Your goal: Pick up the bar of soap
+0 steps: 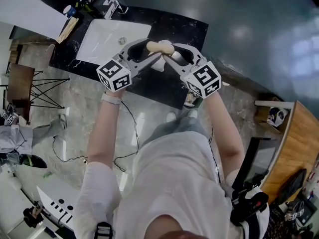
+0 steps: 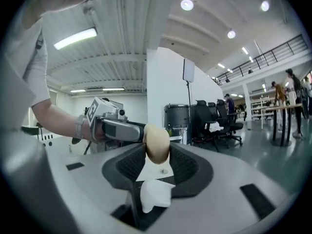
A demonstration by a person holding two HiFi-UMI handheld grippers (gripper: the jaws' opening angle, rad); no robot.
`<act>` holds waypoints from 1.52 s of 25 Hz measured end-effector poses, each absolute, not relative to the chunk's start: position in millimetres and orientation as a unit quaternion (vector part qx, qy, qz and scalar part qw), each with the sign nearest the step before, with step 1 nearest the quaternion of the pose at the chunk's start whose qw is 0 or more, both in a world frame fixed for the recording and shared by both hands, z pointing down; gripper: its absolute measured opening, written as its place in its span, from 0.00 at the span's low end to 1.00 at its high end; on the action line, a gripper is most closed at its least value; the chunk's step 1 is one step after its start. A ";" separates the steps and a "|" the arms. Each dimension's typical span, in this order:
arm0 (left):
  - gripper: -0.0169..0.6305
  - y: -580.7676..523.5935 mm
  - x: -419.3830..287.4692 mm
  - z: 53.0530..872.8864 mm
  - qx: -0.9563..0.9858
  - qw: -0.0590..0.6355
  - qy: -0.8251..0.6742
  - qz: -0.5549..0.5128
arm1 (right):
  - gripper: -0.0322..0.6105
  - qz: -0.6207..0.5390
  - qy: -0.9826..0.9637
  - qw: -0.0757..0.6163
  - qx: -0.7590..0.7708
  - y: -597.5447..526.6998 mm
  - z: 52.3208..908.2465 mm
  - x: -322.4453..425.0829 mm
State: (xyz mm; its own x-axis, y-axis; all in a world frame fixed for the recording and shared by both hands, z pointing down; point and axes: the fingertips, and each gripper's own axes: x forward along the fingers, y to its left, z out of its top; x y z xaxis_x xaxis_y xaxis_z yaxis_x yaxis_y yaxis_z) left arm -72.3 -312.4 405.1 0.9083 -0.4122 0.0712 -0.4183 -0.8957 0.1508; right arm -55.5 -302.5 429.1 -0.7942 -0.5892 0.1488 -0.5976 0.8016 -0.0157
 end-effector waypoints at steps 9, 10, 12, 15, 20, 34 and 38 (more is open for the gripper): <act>0.35 -264.3 -83.4 325.8 0.969 -0.029 -0.245 -0.027 | 0.31 -0.076 -0.946 0.046 0.313 -265.4 377.2 -63.2; 0.35 -258.5 -85.6 316.9 0.967 -0.036 -0.249 -0.041 | 0.31 -0.088 -0.946 0.045 0.309 -260.7 370.9 -65.6; 0.35 -245.5 -89.1 299.8 0.963 -0.050 -0.256 -0.069 | 0.31 -0.117 -0.945 0.038 0.302 -250.5 356.7 -71.3; 0.34 -231.3 -91.0 285.7 0.958 -0.070 -0.266 -0.087 | 0.31 -0.141 -0.942 0.036 0.302 -240.8 349.7 -75.1; 0.33 -229.2 -94.0 291.9 0.954 -0.057 -0.270 -0.114 | 0.31 -0.158 -0.936 0.034 0.312 -235.8 356.1 -74.8; 0.33 -208.0 -94.3 278.8 0.950 -0.095 -0.263 -0.142 | 0.31 -0.217 -0.920 0.051 0.323 -218.7 348.1 -70.6; 0.33 -207.4 -92.4 276.0 0.949 -0.099 -0.263 -0.141 | 0.31 -0.215 -0.919 0.044 0.326 -218.4 345.4 -69.1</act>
